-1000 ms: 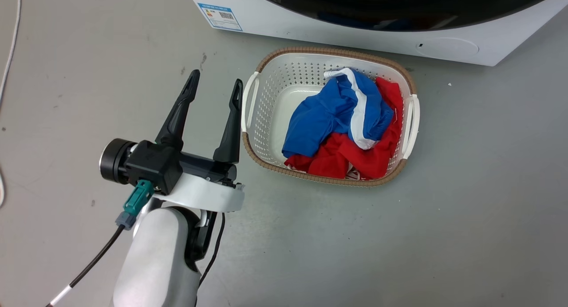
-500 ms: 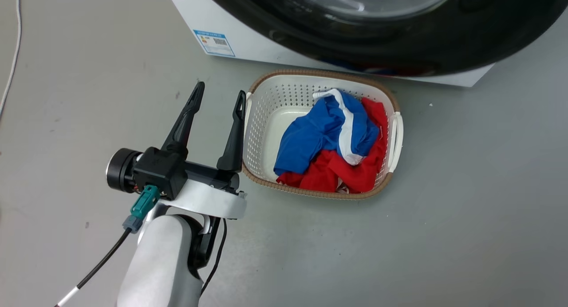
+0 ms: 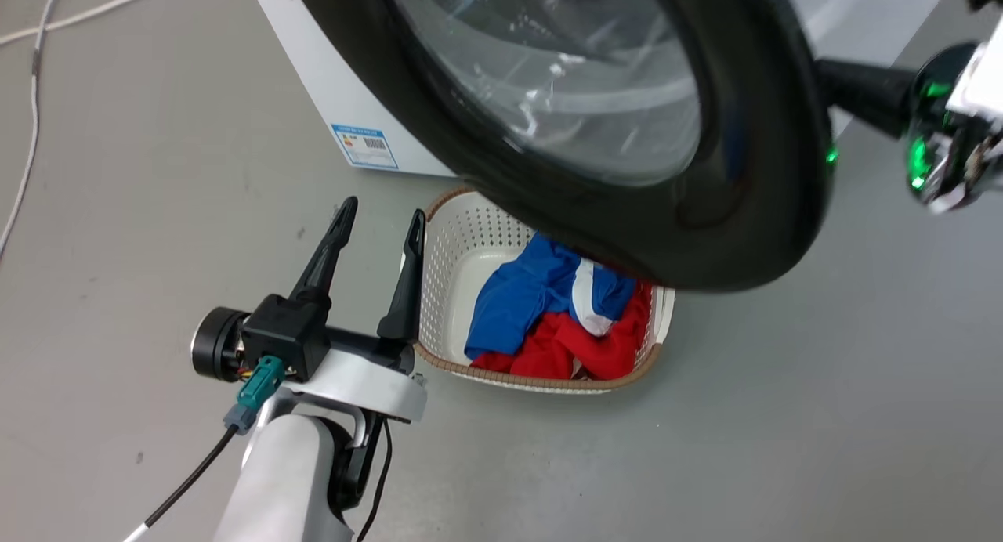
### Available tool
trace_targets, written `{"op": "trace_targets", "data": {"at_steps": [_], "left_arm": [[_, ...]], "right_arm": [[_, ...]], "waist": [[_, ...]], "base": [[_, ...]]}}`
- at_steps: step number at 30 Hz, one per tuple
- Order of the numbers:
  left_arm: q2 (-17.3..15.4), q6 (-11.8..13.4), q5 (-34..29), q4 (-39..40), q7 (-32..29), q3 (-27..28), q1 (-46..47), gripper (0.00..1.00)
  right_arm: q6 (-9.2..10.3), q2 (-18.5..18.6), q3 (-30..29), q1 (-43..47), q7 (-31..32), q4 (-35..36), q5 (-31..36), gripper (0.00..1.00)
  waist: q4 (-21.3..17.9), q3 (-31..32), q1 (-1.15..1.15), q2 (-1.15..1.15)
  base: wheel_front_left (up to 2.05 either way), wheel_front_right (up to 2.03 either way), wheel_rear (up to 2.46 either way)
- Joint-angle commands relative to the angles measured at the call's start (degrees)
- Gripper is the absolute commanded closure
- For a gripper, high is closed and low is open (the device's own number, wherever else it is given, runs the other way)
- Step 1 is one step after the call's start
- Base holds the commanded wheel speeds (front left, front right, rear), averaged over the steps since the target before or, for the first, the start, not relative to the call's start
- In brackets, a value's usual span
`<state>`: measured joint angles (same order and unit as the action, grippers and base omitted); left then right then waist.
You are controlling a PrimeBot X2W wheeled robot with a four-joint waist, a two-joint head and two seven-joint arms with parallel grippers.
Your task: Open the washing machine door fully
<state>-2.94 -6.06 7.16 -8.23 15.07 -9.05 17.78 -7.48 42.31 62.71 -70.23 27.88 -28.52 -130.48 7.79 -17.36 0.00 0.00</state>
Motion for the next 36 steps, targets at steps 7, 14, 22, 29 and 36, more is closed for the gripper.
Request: {"op": "trace_targets", "data": {"at_steps": [7, 14, 22, 29, 36], "left_arm": [[0.07, -0.25, 0.49, -1.3, 0.15, 0.15, -3.07, 0.0], [0.07, -0.37, 1.22, -2.16, 0.15, -0.51, -5.09, 0.0], [0.07, -0.58, 1.57, -2.82, 0.15, -1.84, -5.85, 0.0], [0.07, -0.74, 1.62, -3.33, 0.15, -2.52, -6.32, 0.0], [0.06, -0.82, 1.02, -3.67, 0.15, -1.29, -7.82, 0.0]], "right_arm": [[-0.08, 1.86, 4.84, 5.42, -4.49, 12.48, -3.81, 1.0], [-0.08, 2.48, 8.97, 8.33, -7.45, 21.22, -3.68, 1.0], [-0.07, 0.66, 10.43, 9.54, -9.89, 25.34, -2.74, 1.0], [-0.01, 0.06, 10.14, 10.68, -13.52, 24.43, -3.67, 1.0], [-0.01, 2.3, 4.67, 16.76, -22.17, 26.12, -3.45, 1.0]], "waist": [[-0.52, 5.46, 0.0, 0.0], [0.24, 9.04, 0.0, 0.0], [0.79, 10.53, 0.0, 0.0], [0.66, 11.4, 0.0, 0.0], [-0.75, 13.47, 0.0, 0.0]], "base": [[0.0, 0.0, 0.0], [0.0, 0.0, 0.0], [0.0, 0.0, 0.0], [0.0, 0.0, 0.0], [0.0, 0.0, 0.0]]}}
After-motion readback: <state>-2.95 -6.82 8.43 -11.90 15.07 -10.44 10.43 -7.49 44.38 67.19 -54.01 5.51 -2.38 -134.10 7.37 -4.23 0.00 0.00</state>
